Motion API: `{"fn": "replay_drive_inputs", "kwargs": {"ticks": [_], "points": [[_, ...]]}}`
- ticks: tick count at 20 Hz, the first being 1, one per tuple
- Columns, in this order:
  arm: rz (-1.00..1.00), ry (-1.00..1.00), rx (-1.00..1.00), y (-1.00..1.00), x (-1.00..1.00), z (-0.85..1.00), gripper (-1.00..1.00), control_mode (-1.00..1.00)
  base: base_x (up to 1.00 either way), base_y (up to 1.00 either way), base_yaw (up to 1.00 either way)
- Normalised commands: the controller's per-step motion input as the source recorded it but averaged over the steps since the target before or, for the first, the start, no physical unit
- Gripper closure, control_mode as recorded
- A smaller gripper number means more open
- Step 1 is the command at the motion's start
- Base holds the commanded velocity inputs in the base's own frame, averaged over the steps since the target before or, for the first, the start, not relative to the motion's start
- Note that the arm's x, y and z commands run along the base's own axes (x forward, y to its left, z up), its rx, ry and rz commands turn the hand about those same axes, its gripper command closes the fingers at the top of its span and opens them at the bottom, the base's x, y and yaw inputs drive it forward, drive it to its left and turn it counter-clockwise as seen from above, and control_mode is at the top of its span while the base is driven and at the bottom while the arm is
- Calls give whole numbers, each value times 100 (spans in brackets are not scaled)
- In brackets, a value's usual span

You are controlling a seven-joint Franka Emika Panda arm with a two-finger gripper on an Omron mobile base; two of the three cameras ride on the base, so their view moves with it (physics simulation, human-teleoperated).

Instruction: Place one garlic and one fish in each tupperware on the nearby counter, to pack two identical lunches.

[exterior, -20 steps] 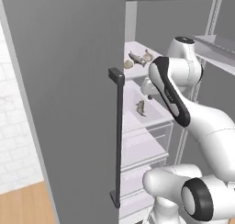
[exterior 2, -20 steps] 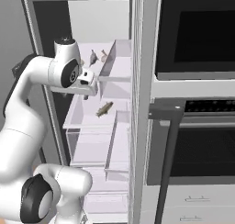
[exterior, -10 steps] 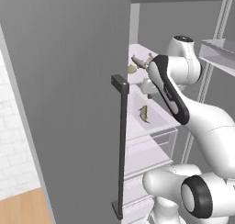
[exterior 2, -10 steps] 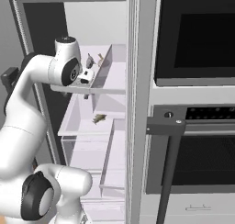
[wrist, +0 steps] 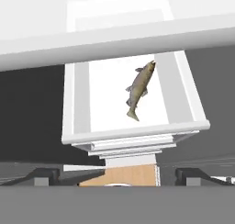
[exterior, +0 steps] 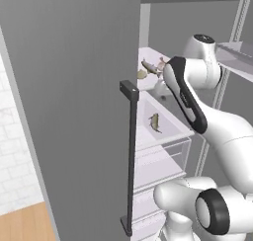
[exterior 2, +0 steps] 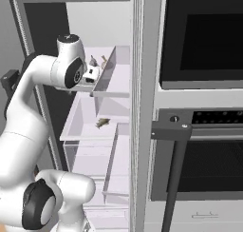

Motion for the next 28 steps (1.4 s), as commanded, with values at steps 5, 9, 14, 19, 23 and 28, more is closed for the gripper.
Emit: {"fn": "replay_drive_inputs", "kwargs": {"ticks": [5, 9, 14, 19, 23, 28], "points": [[2, -32, -2, -12, 47, 42, -100, -100, 0, 0, 0], [-10, -20, -2, 0, 29, 54, -100, -100, 0, 0, 0], [-10, -5, 1, 0, 6, 35, -100, -100, 0, 0, 0], [-25, -2, 5, -12, 28, 1, -100, -100, 0, 0, 0], [-24, 0, 17, -25, 13, 14, -100, -100, 0, 0, 0], [1, 0, 4, -6, 4, 4, -100, -100, 0, 0, 0]]}}
